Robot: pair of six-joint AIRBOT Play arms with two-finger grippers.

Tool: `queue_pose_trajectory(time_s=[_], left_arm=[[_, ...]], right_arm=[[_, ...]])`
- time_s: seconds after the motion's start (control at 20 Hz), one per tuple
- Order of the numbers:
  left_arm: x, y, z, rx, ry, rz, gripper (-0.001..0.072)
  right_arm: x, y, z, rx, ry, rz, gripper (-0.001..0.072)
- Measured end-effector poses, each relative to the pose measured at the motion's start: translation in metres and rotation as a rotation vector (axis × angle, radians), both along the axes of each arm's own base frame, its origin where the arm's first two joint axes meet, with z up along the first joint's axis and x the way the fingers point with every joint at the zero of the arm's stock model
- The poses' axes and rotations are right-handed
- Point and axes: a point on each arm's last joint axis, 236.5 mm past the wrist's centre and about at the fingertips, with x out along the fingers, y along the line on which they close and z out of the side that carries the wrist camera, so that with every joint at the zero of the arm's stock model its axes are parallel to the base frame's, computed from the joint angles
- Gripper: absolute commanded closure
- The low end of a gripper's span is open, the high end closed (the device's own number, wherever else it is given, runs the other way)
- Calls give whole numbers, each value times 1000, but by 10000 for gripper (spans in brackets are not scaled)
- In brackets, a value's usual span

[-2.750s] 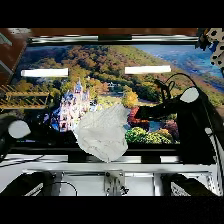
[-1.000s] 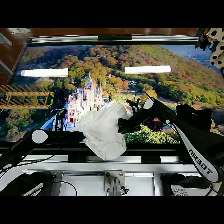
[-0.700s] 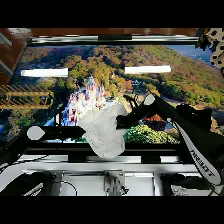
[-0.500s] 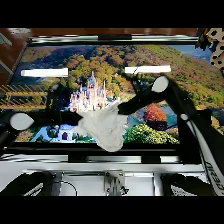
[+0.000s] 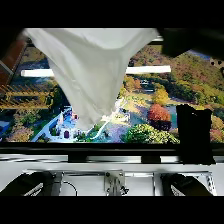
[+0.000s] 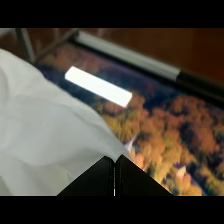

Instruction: Fold the shirts.

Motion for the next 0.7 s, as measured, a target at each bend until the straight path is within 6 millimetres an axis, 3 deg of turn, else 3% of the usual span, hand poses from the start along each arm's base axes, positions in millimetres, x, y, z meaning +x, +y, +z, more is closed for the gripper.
queue_pose_trajectory(time_s=[0.05,0.15,0.3,0.45,0.65,0.7], left_arm=[[-11,-2,13,-22,-13,-26,675],[-26,-7,16,-15,10,-72,674],[-29,-12,-26,91,145,-105,674],[-12,-6,-97,226,338,-78,673],[13,-4,-209,353,601,-53,663],[17,-4,-238,373,666,-47,523]], right_arm=[[-11,-5,18,30,-42,-5,650],[-28,-12,39,63,-86,-9,649],[-45,-17,29,21,-40,0,650],[-50,-17,-18,-89,128,21,649],[-40,-12,-107,-256,436,57,649],[-36,-10,-126,-286,499,64,649]])
